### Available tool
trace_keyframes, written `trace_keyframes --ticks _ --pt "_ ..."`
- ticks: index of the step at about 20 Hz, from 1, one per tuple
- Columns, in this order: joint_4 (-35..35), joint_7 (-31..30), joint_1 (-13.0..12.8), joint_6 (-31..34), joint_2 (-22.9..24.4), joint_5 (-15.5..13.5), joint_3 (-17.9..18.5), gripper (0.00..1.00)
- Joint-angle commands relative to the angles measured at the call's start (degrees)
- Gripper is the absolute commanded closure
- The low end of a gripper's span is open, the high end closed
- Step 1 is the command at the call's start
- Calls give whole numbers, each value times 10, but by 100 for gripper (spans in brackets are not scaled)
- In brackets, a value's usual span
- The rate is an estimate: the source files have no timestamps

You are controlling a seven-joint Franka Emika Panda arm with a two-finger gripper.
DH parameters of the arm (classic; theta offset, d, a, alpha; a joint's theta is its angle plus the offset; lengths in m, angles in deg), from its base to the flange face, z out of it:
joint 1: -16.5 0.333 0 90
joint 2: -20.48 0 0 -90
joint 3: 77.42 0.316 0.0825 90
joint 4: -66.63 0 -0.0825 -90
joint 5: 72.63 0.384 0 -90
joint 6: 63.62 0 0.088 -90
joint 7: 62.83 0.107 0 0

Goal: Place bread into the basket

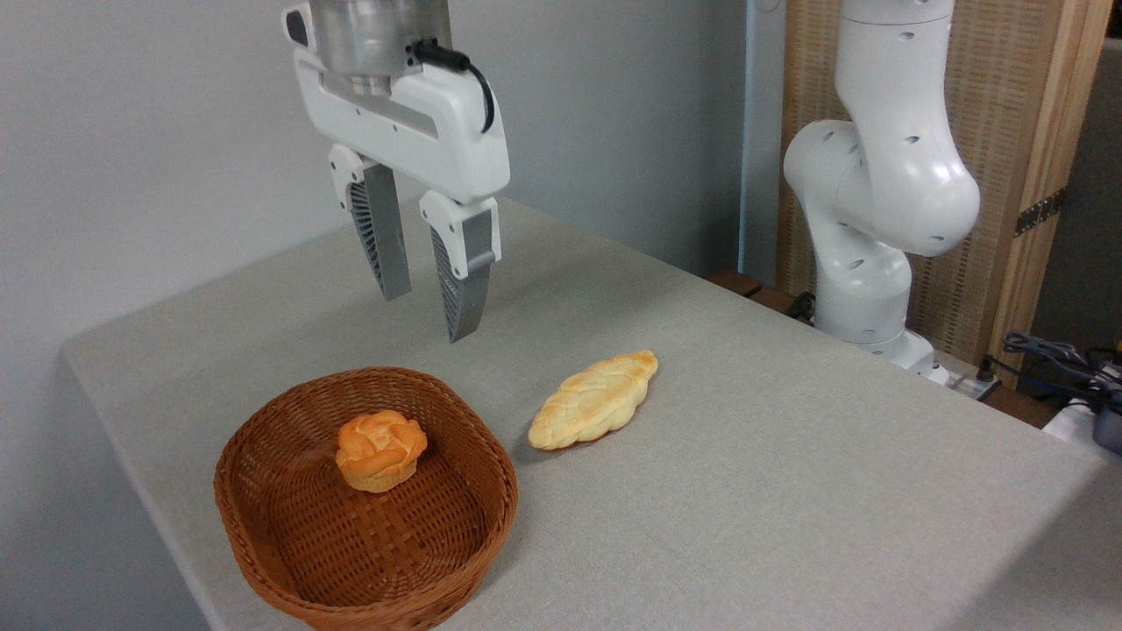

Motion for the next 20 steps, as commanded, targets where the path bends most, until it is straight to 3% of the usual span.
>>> trace_keyframes --ticks 1,7,10,11,20 --pt "6 19 31 8 2 8 -40 0" --pt "8 -20 32 13 -1 34 -50 0" --pt "3 -20 70 13 -1 35 -101 0" --pt "2 -21 71 13 -2 35 -105 0" --pt "7 -13 74 43 -1 36 -82 0"
